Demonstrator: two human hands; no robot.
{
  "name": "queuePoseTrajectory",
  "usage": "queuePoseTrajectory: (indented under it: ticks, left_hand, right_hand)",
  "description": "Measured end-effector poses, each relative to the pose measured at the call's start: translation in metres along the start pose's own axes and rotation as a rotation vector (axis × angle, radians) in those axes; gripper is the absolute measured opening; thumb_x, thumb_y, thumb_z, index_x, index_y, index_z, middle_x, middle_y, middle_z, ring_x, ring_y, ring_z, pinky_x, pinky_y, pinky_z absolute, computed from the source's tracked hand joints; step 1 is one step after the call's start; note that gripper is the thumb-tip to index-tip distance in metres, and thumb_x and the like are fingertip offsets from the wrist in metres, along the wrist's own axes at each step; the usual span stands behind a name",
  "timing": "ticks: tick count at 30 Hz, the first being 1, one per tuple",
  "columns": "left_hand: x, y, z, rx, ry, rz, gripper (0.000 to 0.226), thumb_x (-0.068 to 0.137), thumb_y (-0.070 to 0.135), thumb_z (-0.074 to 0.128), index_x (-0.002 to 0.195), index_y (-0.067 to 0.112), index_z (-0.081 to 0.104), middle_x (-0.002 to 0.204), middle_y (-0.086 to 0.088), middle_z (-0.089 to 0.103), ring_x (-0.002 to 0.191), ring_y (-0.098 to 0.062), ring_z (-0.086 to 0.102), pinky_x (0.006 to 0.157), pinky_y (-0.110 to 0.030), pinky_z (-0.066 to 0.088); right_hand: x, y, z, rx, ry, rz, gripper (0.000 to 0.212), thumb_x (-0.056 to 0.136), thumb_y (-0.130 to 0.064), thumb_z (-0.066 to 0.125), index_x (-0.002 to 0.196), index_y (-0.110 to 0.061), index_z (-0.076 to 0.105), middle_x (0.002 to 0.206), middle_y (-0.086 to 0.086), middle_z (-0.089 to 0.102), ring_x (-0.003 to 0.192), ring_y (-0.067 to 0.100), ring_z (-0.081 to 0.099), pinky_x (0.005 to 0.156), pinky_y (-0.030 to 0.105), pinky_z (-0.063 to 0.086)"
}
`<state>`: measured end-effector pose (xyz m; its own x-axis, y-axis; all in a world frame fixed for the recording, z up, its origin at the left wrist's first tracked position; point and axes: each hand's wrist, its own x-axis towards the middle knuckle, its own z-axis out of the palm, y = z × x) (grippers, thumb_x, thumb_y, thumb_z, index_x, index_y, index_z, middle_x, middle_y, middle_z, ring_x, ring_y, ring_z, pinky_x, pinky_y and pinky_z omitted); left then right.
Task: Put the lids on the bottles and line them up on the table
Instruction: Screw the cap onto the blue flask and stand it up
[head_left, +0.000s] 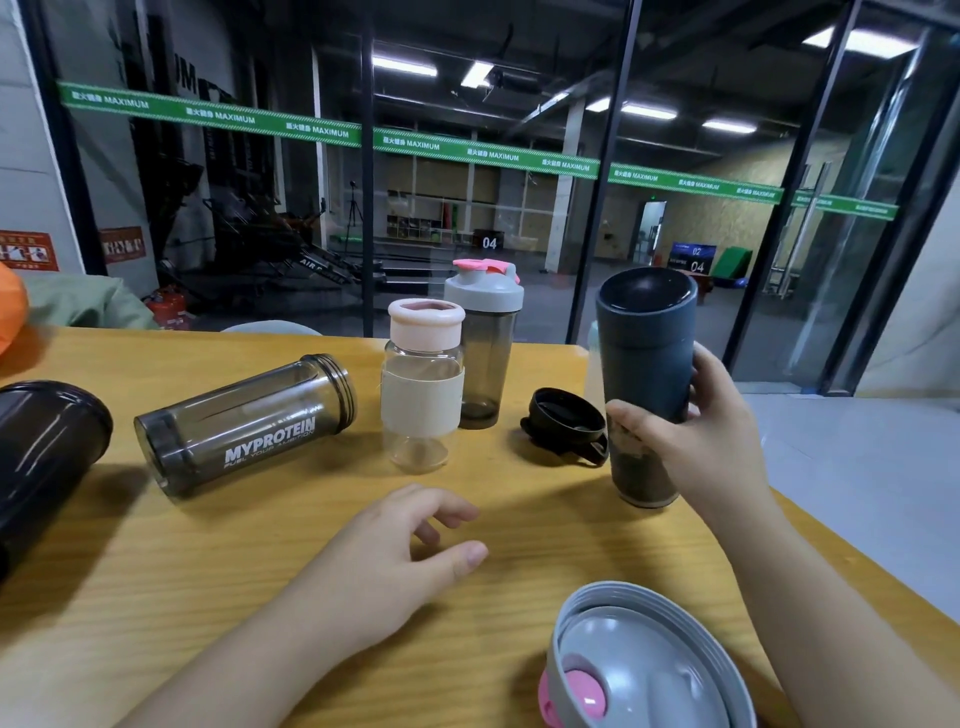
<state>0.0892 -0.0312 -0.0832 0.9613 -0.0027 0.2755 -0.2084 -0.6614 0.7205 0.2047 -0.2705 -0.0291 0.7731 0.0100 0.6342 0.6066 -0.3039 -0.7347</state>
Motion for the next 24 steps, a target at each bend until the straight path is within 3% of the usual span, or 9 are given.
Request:
queuePoseTrajectory:
  ticks: [5, 9, 11, 16, 24]
  left_hand:
    - [-0.001, -0.001, -0.002, 0.024, 0.012, -0.004, 0.012, 0.083, 0.043, 0.065, 0.094, 0.045, 0.061, 0.1, 0.023, 0.061, 0.095, 0.005, 0.054, 0.076, -0.015, 0.041]
    - [0.0, -0.001, 0.001, 0.012, 0.001, -0.032, 0.012, 0.084, 0.04, 0.065, 0.095, 0.044, 0.061, 0.1, 0.018, 0.062, 0.092, 0.008, 0.054, 0.074, -0.011, 0.041]
    - [0.0, -0.001, 0.003, 0.002, 0.0, -0.046, 0.011, 0.084, 0.039, 0.065, 0.093, 0.044, 0.061, 0.099, 0.017, 0.063, 0.09, 0.009, 0.054, 0.072, -0.008, 0.04]
    - [0.001, 0.0, 0.007, 0.003, 0.007, -0.059, 0.01, 0.084, 0.039, 0.064, 0.094, 0.043, 0.061, 0.098, 0.017, 0.064, 0.088, 0.009, 0.053, 0.07, -0.006, 0.039]
    - [0.003, -0.005, 0.009, 0.007, 0.013, -0.062, 0.01, 0.085, 0.038, 0.065, 0.094, 0.042, 0.063, 0.098, 0.016, 0.065, 0.087, 0.01, 0.054, 0.069, -0.006, 0.038]
  right_hand:
    - [0.006, 0.005, -0.005, 0.033, 0.058, 0.049, 0.062, 0.072, -0.019, 0.08, 0.124, -0.032, 0.049, 0.101, -0.026, 0.058, 0.086, -0.02, 0.054, 0.068, 0.01, 0.042]
    - [0.014, 0.014, -0.011, 0.049, 0.092, 0.11, 0.053, 0.078, -0.027, 0.075, 0.122, -0.031, 0.047, 0.112, -0.009, 0.06, 0.102, 0.009, 0.056, 0.077, 0.026, 0.047]
    - [0.018, 0.019, -0.013, 0.076, 0.109, 0.145, 0.049, 0.08, -0.029, 0.073, 0.122, -0.028, 0.047, 0.116, -0.004, 0.059, 0.106, 0.016, 0.056, 0.077, 0.027, 0.047]
    - [0.024, 0.028, -0.01, 0.15, 0.125, 0.225, 0.05, 0.082, -0.031, 0.072, 0.124, -0.02, 0.048, 0.115, -0.001, 0.06, 0.106, 0.017, 0.058, 0.079, 0.028, 0.047]
    - [0.023, 0.032, -0.005, 0.149, 0.121, 0.216, 0.045, 0.082, -0.031, 0.071, 0.12, -0.026, 0.047, 0.115, -0.003, 0.059, 0.104, 0.013, 0.057, 0.085, 0.032, 0.049]
